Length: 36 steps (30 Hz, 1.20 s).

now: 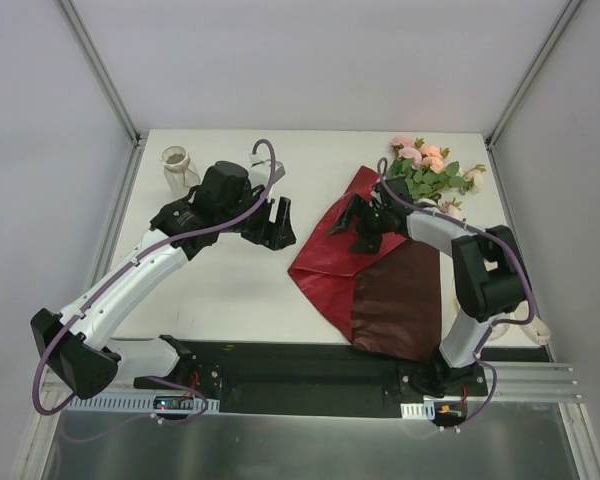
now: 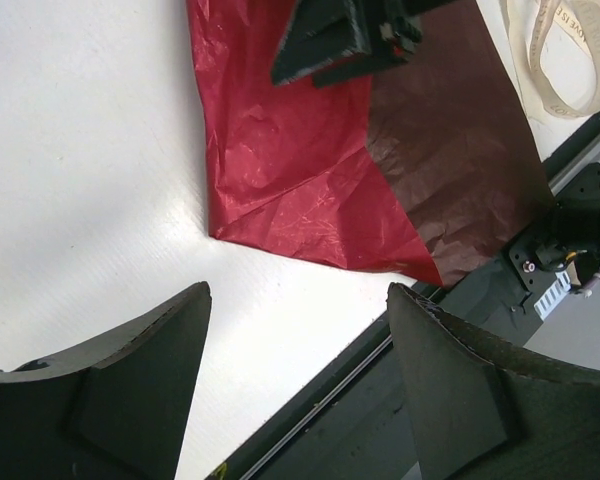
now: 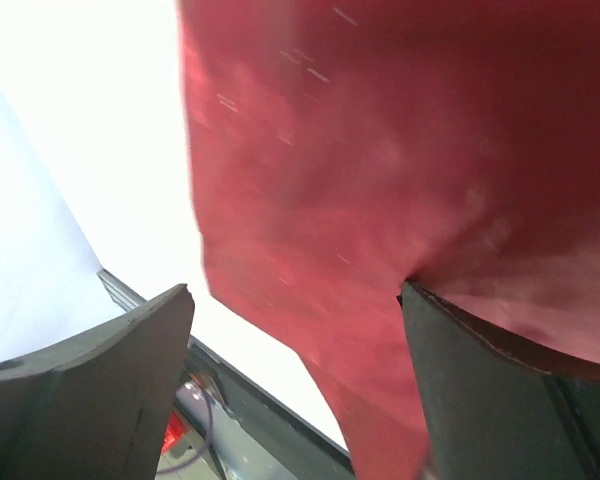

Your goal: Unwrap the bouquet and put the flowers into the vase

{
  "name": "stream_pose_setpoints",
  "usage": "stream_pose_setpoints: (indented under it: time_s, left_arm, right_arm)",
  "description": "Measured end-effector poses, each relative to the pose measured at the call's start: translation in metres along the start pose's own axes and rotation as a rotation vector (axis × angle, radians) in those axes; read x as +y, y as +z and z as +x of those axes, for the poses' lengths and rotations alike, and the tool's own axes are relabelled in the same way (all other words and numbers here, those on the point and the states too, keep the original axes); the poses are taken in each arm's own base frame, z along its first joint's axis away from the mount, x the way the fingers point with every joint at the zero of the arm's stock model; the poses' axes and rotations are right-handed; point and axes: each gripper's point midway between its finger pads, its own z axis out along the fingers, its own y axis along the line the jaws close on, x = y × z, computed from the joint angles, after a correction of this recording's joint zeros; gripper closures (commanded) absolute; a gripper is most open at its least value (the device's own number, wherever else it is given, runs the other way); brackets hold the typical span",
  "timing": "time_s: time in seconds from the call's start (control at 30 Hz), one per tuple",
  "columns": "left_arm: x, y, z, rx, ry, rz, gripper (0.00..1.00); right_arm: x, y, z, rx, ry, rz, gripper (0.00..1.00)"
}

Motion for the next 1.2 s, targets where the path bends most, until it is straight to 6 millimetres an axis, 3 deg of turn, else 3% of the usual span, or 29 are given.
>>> stream_pose_setpoints:
  time_s: [0.13, 0.2, 0.27, 0.37, 0.53, 0.67, 0.8, 0.97, 1.1, 1.2]
  left_arm:
    - [0.001, 0.001, 0.003, 0.007, -0.007, -0.002, 0.29]
    - [0.001, 0.001, 0.004, 0.009, -0.01, -0.003, 0.28]
    - [0.001, 0.001, 0.004, 0.01, -0.011, -0.002, 0.28]
    - [0.0, 0.001, 0.004, 0.012, -0.012, 0.002, 0.28]
    - [-0.002, 0.005, 0.007, 0.032, -0.016, 0.019, 0.27]
    - [-0.003, 0.011, 0.012, 0.06, -0.024, 0.035, 0.26]
    - [-0.003, 0.013, 0.013, 0.068, -0.027, 0.041, 0.26]
    - [-0.003, 0.013, 0.013, 0.067, -0.026, 0.043, 0.25]
    - [-0.003, 0.012, 0.012, 0.066, -0.026, 0.041, 0.25]
    - [-0.003, 0.011, 0.012, 0.06, -0.024, 0.039, 0.25]
  right_arm:
    - [0.043, 0.008, -0.028, -0.039, -0.043, -0.048, 0.12]
    - [0.063, 0.001, -0.041, -0.079, -0.072, -0.075, 0.12]
    - [0.068, -0.012, -0.043, -0.114, -0.084, -0.091, 0.13]
    - [0.043, -0.037, -0.024, -0.132, -0.054, -0.084, 0.13]
    - [-0.027, -0.062, 0.02, -0.127, 0.049, -0.029, 0.13]
    - [-0.062, -0.06, 0.048, -0.107, 0.117, 0.0, 0.15]
    - [-0.067, -0.044, 0.049, -0.073, 0.149, -0.005, 0.15]
    - [-0.033, -0.019, 0.018, -0.045, 0.104, -0.045, 0.17]
    - [0.025, -0.005, -0.031, -0.083, 0.018, -0.13, 0.18]
    - [0.081, -0.01, -0.061, -0.124, -0.071, -0.21, 0.17]
